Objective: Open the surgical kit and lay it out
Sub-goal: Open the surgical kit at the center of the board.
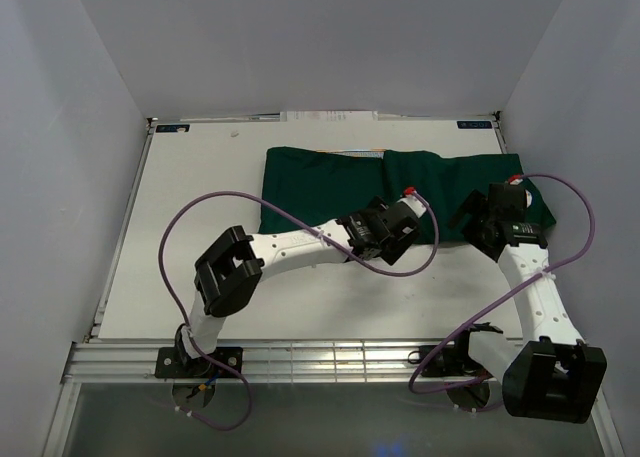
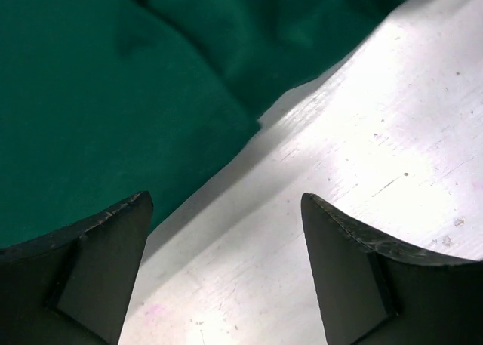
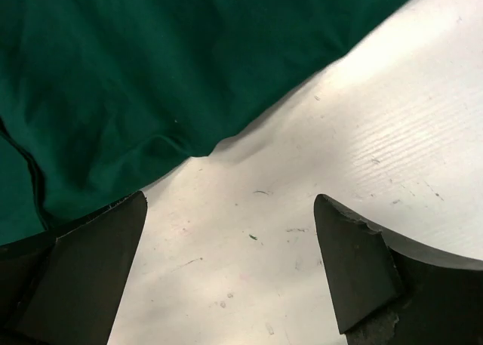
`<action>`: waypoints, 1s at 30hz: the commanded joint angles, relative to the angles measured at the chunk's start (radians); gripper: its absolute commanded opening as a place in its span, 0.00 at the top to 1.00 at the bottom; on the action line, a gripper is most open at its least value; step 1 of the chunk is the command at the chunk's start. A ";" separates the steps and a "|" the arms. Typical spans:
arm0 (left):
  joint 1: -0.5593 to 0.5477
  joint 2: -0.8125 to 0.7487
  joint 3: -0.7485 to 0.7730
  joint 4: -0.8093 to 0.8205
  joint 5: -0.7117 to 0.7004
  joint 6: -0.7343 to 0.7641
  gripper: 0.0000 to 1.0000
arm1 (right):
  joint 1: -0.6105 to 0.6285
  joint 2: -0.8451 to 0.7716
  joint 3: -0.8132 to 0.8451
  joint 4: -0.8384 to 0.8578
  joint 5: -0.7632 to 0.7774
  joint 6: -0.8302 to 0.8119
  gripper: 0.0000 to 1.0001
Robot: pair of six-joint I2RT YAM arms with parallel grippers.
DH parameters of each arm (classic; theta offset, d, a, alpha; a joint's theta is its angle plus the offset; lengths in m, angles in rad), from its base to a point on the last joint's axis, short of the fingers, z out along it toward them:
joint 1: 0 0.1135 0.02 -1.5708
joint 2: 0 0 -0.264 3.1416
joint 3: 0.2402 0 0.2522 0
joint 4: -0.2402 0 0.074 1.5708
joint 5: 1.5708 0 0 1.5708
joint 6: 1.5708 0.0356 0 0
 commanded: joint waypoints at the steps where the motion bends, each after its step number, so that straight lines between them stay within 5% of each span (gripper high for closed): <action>1: 0.001 0.000 0.076 0.086 -0.010 0.090 0.10 | -0.012 -0.026 0.001 -0.002 0.066 0.029 0.03; 30: -0.002 0.155 0.157 0.101 0.021 0.234 0.32 | -0.014 0.020 0.015 -0.004 0.075 0.026 0.02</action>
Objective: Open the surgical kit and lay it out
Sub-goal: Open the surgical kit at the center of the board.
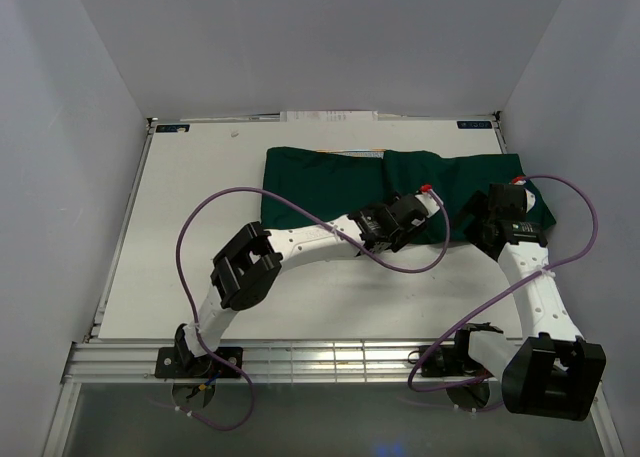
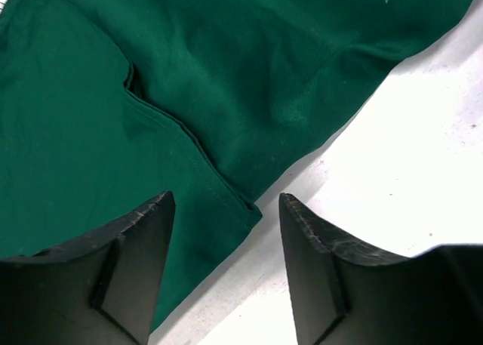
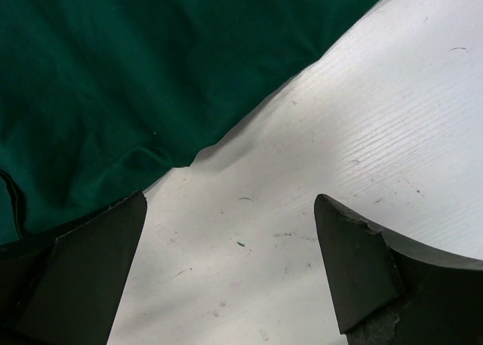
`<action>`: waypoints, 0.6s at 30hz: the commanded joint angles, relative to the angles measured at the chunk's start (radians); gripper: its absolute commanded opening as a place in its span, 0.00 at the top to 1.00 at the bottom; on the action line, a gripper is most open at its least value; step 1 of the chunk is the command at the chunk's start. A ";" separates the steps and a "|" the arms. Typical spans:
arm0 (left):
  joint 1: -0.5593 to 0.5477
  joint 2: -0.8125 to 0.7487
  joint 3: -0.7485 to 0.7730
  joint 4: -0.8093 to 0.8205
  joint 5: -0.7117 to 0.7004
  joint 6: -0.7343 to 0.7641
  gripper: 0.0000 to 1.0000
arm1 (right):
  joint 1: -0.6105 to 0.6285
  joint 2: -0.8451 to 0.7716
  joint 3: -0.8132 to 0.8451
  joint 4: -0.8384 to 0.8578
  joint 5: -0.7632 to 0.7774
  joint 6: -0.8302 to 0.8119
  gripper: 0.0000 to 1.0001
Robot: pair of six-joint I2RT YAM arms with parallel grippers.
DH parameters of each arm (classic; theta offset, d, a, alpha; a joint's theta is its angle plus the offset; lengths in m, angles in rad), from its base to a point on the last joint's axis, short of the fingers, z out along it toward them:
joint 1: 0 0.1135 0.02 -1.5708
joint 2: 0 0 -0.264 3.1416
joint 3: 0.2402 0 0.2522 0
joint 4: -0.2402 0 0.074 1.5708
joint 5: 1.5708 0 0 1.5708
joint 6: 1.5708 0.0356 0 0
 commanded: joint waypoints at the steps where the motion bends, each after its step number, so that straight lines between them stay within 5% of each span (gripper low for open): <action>1: -0.003 0.018 0.037 -0.005 0.001 0.032 0.33 | -0.004 0.010 0.023 0.012 0.012 0.008 0.02; 11: -0.003 0.030 0.046 -0.011 -0.011 0.047 0.34 | -0.004 0.020 0.021 0.023 -0.005 0.006 0.02; 18: -0.003 0.021 0.067 -0.023 -0.016 0.055 0.52 | -0.004 0.026 0.024 0.029 -0.016 0.003 0.02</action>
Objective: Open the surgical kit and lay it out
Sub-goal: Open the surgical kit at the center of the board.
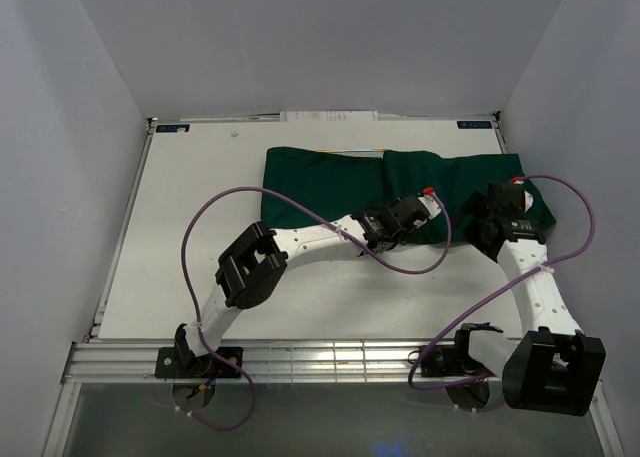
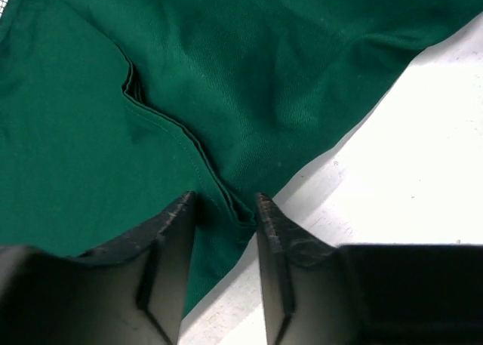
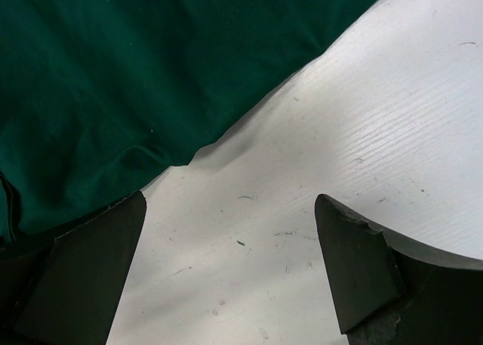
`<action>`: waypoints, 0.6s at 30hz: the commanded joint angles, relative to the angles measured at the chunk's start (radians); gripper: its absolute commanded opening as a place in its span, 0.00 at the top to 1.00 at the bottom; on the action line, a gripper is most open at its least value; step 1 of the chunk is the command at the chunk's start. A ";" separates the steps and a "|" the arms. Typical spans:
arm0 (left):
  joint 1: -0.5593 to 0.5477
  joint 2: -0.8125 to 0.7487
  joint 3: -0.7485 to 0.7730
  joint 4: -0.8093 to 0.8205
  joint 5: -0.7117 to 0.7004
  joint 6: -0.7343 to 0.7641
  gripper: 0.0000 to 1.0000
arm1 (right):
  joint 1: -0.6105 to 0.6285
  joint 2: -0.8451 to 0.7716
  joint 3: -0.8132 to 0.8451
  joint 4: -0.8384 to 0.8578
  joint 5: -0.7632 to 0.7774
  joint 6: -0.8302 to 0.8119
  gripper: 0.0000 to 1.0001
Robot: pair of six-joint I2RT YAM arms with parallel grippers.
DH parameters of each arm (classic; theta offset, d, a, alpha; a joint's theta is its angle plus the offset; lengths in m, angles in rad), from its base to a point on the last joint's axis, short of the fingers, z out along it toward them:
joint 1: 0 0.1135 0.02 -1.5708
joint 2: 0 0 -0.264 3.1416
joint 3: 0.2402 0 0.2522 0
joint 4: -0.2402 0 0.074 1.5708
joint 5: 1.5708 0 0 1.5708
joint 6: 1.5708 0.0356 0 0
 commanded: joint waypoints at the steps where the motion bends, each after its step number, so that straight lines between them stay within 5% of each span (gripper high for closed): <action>1: -0.005 -0.025 0.048 -0.016 0.001 -0.002 0.55 | -0.004 0.002 0.026 0.028 -0.008 0.003 0.02; 9: -0.005 -0.045 0.063 -0.028 0.016 0.005 0.66 | -0.004 -0.001 0.023 0.037 -0.020 0.002 0.01; 18: 0.006 -0.051 0.059 -0.028 -0.039 0.027 0.99 | -0.004 -0.010 0.020 0.040 -0.023 -0.001 0.01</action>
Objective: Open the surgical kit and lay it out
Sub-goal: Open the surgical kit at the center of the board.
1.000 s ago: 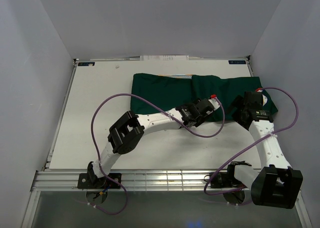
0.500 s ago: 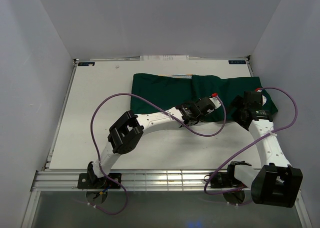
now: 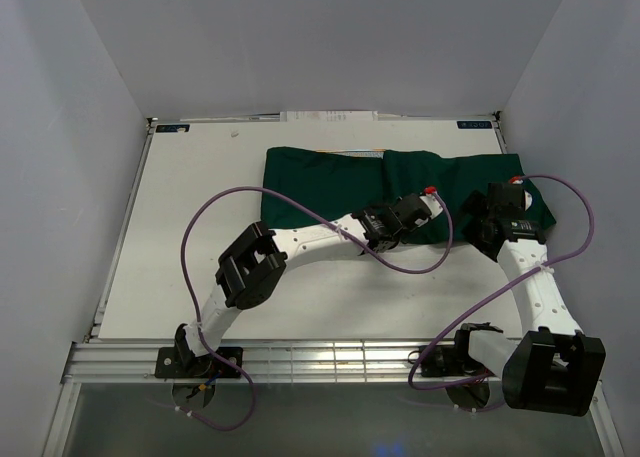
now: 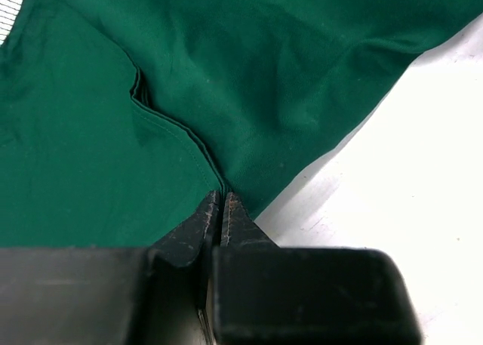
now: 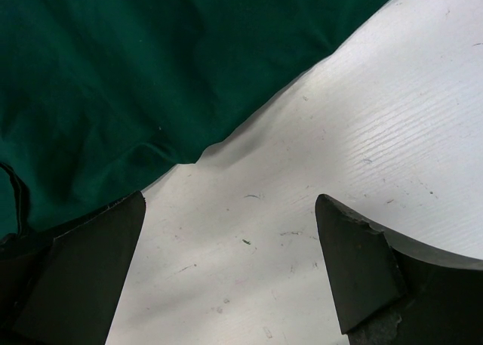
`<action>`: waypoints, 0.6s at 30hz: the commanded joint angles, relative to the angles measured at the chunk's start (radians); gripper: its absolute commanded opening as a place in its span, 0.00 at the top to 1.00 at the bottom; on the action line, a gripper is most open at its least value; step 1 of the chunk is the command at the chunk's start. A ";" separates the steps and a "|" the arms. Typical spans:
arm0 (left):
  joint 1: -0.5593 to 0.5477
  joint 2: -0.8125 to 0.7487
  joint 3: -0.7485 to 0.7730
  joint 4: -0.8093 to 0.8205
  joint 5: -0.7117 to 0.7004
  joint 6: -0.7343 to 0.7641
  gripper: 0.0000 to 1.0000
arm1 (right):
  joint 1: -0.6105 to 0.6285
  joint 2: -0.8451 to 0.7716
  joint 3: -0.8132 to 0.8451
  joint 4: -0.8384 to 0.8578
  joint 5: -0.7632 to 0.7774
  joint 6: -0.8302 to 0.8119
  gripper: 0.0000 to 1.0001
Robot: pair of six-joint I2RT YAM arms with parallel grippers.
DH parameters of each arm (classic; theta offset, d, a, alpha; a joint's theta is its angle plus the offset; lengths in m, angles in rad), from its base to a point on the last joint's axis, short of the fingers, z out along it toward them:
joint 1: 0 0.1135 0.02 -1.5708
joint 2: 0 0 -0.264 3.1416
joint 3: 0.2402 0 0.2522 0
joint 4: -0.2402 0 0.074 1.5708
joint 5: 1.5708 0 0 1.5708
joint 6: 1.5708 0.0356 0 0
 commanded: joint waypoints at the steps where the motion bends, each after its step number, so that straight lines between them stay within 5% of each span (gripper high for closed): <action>1: 0.009 -0.053 0.031 -0.005 -0.053 0.020 1.00 | -0.003 -0.012 0.020 0.033 0.000 -0.001 0.01; 18: 0.161 -0.215 -0.067 -0.008 -0.178 0.086 1.00 | -0.003 -0.028 0.015 0.044 -0.022 -0.015 0.00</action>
